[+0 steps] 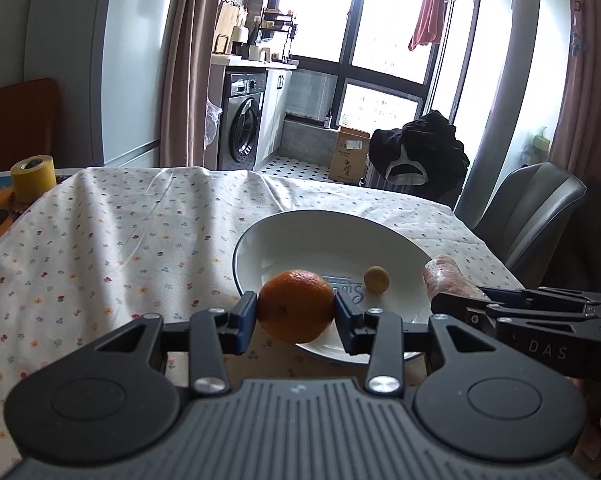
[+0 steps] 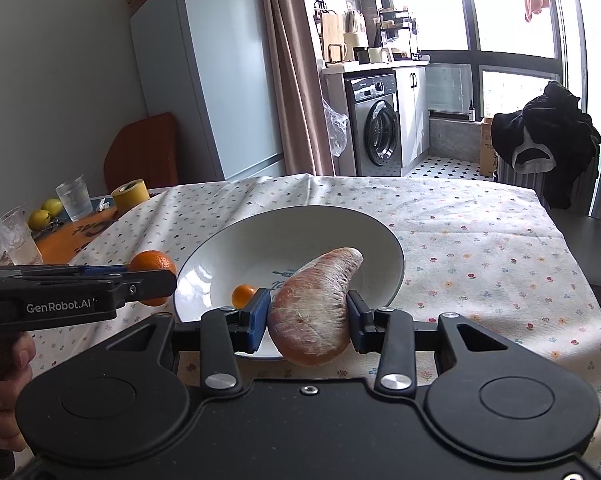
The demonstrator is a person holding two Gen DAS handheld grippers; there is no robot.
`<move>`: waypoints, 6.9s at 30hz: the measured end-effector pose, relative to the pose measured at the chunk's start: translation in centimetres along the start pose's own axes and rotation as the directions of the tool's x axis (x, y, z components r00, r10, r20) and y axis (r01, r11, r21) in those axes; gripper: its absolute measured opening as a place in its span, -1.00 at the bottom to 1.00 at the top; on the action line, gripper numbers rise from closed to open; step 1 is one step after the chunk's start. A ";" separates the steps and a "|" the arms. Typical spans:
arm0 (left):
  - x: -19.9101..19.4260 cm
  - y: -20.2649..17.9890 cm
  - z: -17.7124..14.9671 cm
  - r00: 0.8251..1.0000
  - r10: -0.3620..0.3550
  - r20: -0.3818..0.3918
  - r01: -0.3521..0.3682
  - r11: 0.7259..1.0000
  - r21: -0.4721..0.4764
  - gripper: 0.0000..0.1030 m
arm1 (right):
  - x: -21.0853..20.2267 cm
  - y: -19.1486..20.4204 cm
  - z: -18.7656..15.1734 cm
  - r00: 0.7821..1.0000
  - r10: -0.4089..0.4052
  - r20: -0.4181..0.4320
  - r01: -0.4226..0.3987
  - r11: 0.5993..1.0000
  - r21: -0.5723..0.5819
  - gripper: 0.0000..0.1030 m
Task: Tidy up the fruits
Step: 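Carry orange and pomelo segment into the white bowl and open both grippers, then withdraw both open grippers from the bowl, then grasp the large orange with the left gripper while the right grasps the wrapped pomelo segment, then carry the orange and wrapped pomelo segment over the white bowl with both grippers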
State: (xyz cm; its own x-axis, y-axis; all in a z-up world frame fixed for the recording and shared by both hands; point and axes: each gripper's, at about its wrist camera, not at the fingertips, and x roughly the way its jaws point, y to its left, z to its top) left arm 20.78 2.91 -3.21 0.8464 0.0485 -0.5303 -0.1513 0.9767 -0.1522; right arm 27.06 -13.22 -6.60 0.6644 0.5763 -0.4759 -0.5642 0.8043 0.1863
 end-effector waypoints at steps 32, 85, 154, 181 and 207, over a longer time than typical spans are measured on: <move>-1.1 2.1 0.3 0.999 0.041 0.028 -0.040 0.998 -0.044 0.25 | 0.0 -0.4 0.1 1.000 -0.019 0.017 0.018 0.998 0.058 -0.04; -12.2 0.7 -4.0 0.984 0.111 0.140 -0.109 0.994 -0.026 0.91 | -12.2 1.1 -3.5 0.990 -0.091 0.104 0.085 0.994 0.063 1.00; -5.0 2.4 -8.3 0.999 0.019 -0.049 -0.023 0.997 -0.077 0.02 | -4.5 -1.1 -8.1 0.988 -0.096 -0.122 0.108 0.990 0.096 0.54; -6.4 2.4 -7.6 0.999 0.014 -0.044 -0.018 0.996 -0.091 -0.27 | -5.7 0.1 -7.7 0.991 -0.098 -0.093 0.103 0.993 0.049 -0.31; -8.6 2.4 -5.6 0.999 0.023 0.041 -0.020 0.997 -0.076 -0.27 | -7.3 1.4 -5.0 0.998 -0.069 -0.003 0.069 0.997 0.030 -0.31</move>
State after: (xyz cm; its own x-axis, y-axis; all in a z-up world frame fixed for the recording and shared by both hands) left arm 10.27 3.65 -3.65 0.8628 0.0798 -0.4991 -0.2067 0.9568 -0.2043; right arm 18.91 -17.03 -7.18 0.7005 0.5187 -0.4901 -0.5019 0.8464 0.1782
